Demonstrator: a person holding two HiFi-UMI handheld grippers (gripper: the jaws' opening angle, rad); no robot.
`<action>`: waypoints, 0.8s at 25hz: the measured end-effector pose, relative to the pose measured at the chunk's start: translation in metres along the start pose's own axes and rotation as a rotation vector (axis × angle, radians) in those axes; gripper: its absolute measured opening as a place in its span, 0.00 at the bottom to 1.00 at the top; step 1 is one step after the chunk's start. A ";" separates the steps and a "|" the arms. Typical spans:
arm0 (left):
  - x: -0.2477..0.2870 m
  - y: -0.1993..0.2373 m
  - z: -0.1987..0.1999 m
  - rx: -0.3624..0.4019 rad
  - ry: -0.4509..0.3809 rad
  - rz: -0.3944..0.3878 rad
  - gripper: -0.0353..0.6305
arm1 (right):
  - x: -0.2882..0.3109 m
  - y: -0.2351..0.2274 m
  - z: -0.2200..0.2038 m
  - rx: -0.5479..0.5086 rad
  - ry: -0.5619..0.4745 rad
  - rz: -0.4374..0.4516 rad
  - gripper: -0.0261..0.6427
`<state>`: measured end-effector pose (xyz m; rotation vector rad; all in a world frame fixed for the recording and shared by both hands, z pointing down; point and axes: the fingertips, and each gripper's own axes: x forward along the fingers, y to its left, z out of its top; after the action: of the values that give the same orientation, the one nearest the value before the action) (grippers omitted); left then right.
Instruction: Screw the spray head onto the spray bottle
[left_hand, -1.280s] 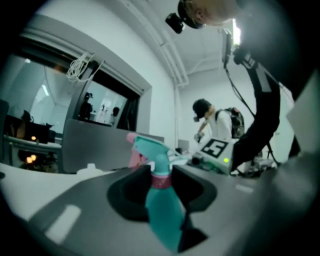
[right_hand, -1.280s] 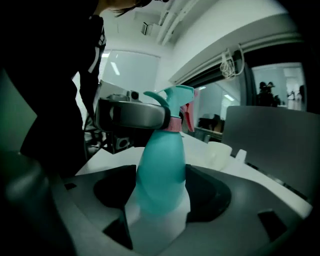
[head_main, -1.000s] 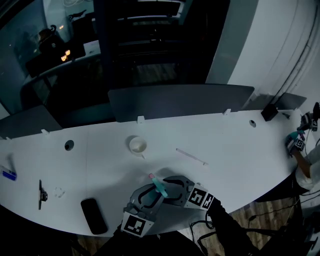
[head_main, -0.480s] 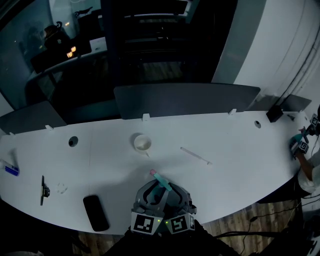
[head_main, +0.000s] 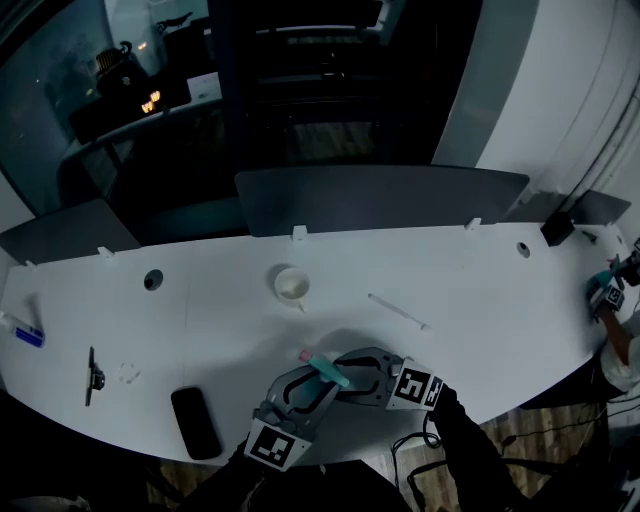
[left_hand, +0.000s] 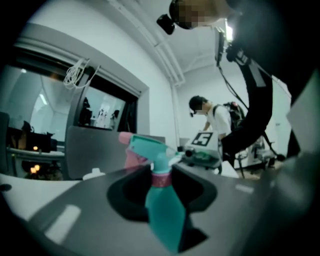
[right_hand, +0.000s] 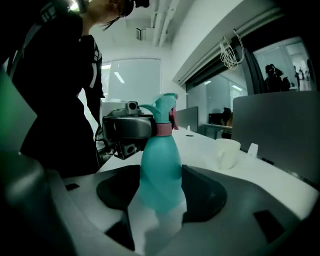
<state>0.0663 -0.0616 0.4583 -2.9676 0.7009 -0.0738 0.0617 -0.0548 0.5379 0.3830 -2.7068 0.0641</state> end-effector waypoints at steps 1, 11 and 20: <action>0.000 0.000 0.000 0.006 0.002 0.006 0.25 | 0.000 0.000 0.000 0.029 0.001 0.006 0.44; 0.011 0.006 0.000 -0.037 0.005 0.185 0.25 | -0.009 0.009 0.001 0.116 -0.031 -0.672 0.44; 0.013 0.015 -0.003 -0.144 -0.005 0.253 0.25 | 0.014 -0.017 0.001 0.109 -0.011 -0.773 0.52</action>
<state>0.0714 -0.0812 0.4602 -2.9803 1.1181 0.0027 0.0533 -0.0747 0.5427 1.4192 -2.3824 -0.0115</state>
